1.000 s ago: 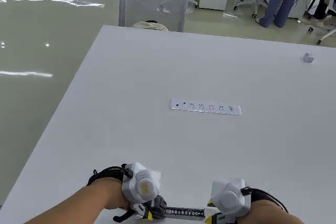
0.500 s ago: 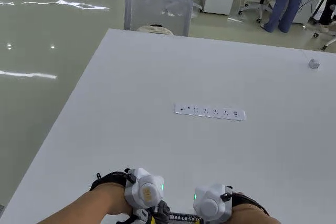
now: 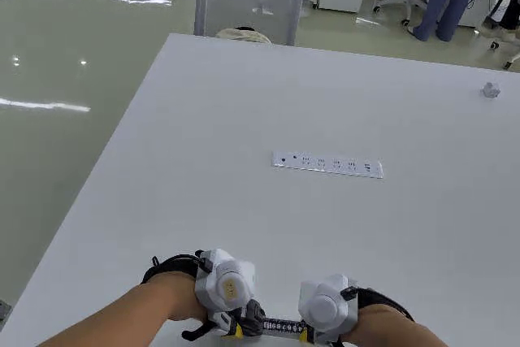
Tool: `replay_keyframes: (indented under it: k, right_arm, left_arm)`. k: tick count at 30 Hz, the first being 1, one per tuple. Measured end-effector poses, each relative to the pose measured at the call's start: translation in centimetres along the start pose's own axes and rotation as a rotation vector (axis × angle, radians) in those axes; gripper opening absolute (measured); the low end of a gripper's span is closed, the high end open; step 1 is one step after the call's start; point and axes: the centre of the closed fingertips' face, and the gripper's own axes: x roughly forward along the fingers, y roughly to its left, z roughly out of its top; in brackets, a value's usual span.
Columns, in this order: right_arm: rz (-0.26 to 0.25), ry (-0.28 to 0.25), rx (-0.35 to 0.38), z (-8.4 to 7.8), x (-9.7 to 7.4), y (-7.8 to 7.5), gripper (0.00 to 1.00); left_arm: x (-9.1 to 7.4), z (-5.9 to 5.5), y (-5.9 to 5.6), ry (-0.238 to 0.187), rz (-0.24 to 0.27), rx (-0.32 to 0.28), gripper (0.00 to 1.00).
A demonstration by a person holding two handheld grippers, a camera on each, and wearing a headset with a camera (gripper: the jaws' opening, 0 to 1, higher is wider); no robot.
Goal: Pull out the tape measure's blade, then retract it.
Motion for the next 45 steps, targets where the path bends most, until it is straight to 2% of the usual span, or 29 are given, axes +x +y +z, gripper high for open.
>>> replay_keyframes:
  k: [1, 7, 14, 45]
  right_arm:
    - [0.010, 0.001, -0.014, 0.0, 0.0, 0.3, 0.12]
    - [0.024, -0.019, 0.015, -0.5, -0.2, 0.2, 0.10]
    - [0.032, -0.005, 0.024, -1.8, -0.7, 0.4, 0.10]
    - [0.020, 0.027, 0.054, -4.4, -1.7, 0.2, 0.10]
  left_arm:
    - [0.0, 0.0, 0.0, 0.002, -0.001, 0.002, 0.35]
    - [-0.1, -0.1, 0.0, 0.008, 0.008, -0.004, 0.35]
    - [0.0, -0.2, 0.0, 0.008, 0.010, -0.008, 0.35]
    - [0.0, -0.2, 0.1, 0.005, 0.015, -0.015, 0.35]
